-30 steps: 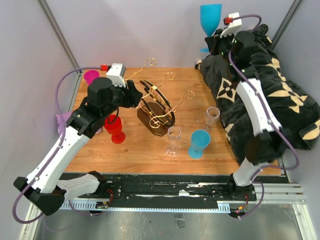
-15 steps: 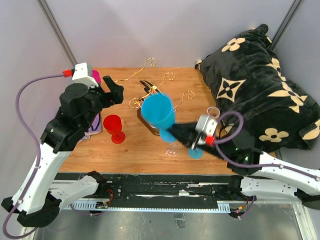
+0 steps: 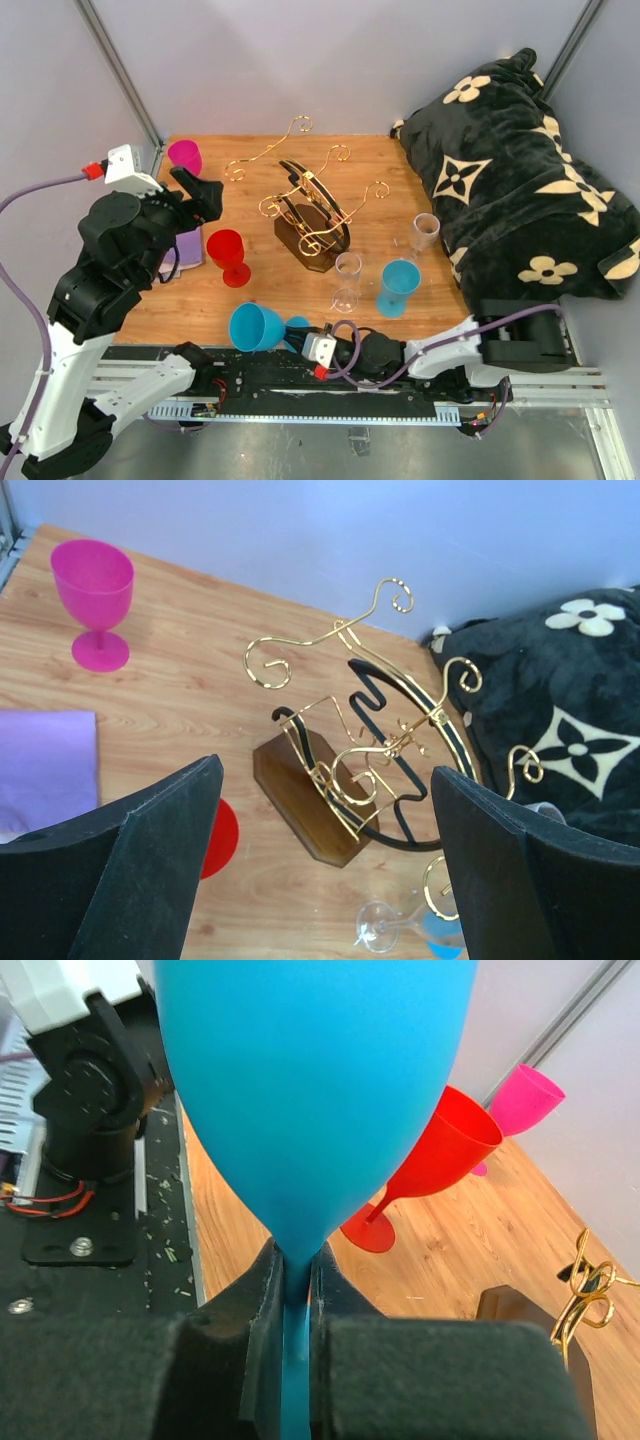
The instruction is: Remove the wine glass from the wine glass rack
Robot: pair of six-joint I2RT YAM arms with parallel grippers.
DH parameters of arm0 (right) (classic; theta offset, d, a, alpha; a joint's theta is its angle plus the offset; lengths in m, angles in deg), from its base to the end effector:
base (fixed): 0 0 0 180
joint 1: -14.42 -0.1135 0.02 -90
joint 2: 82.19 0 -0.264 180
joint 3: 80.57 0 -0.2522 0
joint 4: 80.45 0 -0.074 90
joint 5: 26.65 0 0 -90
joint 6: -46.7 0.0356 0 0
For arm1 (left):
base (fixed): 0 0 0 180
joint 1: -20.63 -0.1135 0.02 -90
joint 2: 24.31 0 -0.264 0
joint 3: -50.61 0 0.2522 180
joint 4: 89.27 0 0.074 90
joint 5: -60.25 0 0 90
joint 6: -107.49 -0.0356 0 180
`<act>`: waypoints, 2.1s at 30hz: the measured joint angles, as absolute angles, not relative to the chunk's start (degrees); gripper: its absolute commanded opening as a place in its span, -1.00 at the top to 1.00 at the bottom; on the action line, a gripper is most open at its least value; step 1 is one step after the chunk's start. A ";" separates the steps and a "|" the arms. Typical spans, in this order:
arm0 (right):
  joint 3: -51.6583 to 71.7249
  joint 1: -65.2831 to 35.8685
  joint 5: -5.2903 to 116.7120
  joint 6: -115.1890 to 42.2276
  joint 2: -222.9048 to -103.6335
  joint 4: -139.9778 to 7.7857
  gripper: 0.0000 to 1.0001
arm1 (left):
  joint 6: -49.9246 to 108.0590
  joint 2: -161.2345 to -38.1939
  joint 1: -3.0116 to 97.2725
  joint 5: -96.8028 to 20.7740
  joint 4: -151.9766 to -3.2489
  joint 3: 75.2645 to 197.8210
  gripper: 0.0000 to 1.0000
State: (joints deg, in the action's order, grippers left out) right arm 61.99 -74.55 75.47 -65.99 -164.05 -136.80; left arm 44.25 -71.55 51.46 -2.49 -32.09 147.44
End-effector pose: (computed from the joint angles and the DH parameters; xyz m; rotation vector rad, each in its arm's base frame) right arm 0.0123 0.2690 0.2208 -1.0586 0.9408 0.8220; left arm 0.1019 -0.0418 0.4854 -0.2939 1.6749 -0.3481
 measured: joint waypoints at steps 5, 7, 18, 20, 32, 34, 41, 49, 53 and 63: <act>58.90 -74.57 77.35 -67.50 -177.17 -147.27 0.99 | 43.55 -71.22 51.46 -2.88 -32.02 145.71 -0.81; 56.81 -74.35 77.55 -67.20 -180.69 -149.23 0.99 | 43.16 -70.72 51.46 -3.10 -32.09 144.99 -0.81; 44.13 -69.98 80.98 -59.61 -197.45 -153.06 0.99 | 40.67 -67.66 51.46 -4.37 -33.05 138.94 -0.81; 42.38 -69.43 83.19 -57.97 -200.95 -153.02 0.98 | 40.32 -67.81 51.46 -4.41 -32.94 137.39 -0.81; 40.17 -64.76 85.96 -49.51 -207.20 -153.41 0.82 | 38.33 -66.37 51.46 -4.93 -33.27 135.64 -0.81; 40.22 -63.66 85.88 -48.05 -207.20 -153.41 0.73 | 38.31 -65.72 51.46 -4.98 -33.80 134.98 -0.81; 41.33 -61.74 85.20 -44.33 -207.11 -154.37 0.67 | 38.31 -65.50 51.46 -5.70 -33.86 133.74 -0.81; 43.10 -61.72 81.46 -42.98 -207.00 -154.90 0.49 | 38.39 -64.71 51.46 -6.57 -35.48 129.80 -0.80; 43.32 -61.72 80.06 -42.91 -207.00 -154.90 0.20 | 38.79 -64.03 51.46 -7.47 -35.48 125.02 -0.80; 46.10 -61.72 78.84 -43.28 -206.57 -154.87 -0.36 | 39.18 -62.74 51.46 -7.97 -34.84 122.22 -0.80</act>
State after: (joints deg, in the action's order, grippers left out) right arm 46.10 -61.72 78.84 -43.28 -206.57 -154.87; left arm 39.18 -62.74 51.46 -7.97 -34.84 122.22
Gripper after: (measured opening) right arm 0.636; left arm 0.904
